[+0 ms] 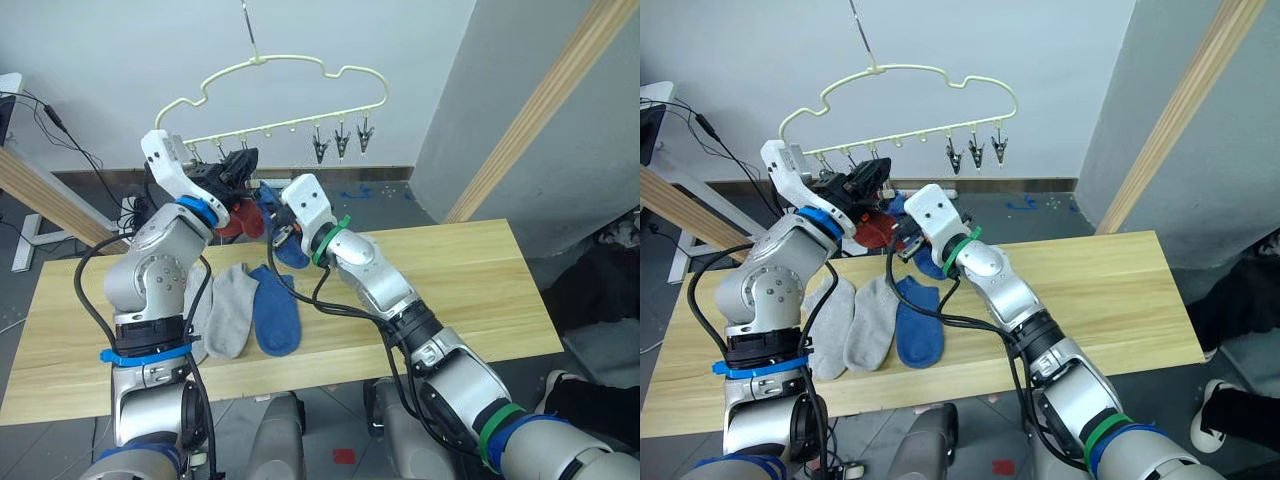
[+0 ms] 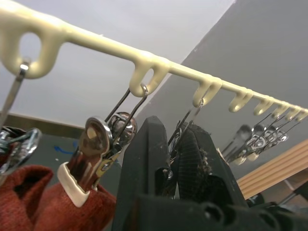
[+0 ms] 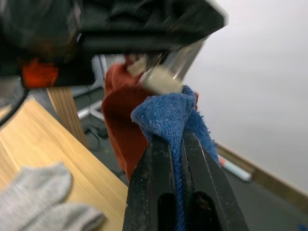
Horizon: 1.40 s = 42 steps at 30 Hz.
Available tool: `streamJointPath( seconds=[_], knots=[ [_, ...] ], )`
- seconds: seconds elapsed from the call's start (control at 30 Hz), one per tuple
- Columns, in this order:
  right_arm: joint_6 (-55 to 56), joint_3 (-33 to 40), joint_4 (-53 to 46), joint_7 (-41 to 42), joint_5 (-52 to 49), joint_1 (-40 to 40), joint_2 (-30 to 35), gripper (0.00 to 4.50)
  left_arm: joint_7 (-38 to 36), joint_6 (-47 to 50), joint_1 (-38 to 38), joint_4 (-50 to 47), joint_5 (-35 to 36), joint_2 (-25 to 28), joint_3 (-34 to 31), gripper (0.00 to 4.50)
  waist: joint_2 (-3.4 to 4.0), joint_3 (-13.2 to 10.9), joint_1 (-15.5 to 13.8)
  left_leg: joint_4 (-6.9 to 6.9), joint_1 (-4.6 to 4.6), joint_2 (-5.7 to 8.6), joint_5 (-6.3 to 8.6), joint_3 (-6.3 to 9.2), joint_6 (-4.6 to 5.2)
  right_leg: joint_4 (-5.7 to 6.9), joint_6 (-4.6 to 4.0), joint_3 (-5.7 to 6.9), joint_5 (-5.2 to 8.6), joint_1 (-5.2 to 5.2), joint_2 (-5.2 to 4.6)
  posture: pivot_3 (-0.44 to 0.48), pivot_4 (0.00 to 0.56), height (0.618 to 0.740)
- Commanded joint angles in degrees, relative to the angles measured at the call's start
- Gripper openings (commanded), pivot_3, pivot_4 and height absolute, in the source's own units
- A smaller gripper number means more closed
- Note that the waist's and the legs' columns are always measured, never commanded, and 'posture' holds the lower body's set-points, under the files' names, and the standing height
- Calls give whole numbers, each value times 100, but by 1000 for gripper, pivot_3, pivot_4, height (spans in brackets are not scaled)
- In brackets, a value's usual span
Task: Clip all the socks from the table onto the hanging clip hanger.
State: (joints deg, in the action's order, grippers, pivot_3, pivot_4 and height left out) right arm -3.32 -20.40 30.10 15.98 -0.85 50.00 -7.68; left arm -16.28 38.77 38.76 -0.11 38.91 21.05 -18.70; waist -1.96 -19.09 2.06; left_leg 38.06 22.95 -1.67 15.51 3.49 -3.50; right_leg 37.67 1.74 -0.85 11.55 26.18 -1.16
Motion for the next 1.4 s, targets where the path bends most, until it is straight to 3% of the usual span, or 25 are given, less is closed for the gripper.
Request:
streamJointPath(
  seconds=[0.03,0.27,0.9,1.17,1.37,1.4],
  knots=[
    [188,-80,-256,-61,186,3,-331,0,162,307,226,-77,433,-47,-300,269,-1,1,2,1,0,0,0,0,0,0,0,0,0,0,0,-44,297,740],
    [449,-124,-287,-221,409,-5,-382,0,310,668,359,-76,826,-86,-462,269,-2,1,34,0,1,0,0,0,-1,-2,0,-1,0,0,-1,-57,292,740],
    [806,59,-102,-329,303,262,-576,0,596,994,146,-429,1082,-149,-436,269,-4,2,65,1,0,0,-1,0,-2,0,0,-1,0,0,-1,-40,295,740],
    [802,72,-120,-284,295,227,-597,0,555,1280,-41,-717,1317,18,-489,2848,-5,3,73,1,0,0,-1,0,-3,0,0,-2,0,0,-1,-36,297,740],
    [702,40,-149,-184,280,150,-561,0,62,1552,-411,-1107,1459,654,-455,2848,-5,3,90,0,-1,0,-1,0,-3,2,0,-3,0,0,-1,-30,295,740],
    [693,47,-147,-175,275,140,-549,252,-21,1553,-490,-1161,1437,762,-431,2875,-5,3,98,0,-1,-1,-1,0,-3,2,0,-3,0,1,0,-30,295,740]
  ],
)
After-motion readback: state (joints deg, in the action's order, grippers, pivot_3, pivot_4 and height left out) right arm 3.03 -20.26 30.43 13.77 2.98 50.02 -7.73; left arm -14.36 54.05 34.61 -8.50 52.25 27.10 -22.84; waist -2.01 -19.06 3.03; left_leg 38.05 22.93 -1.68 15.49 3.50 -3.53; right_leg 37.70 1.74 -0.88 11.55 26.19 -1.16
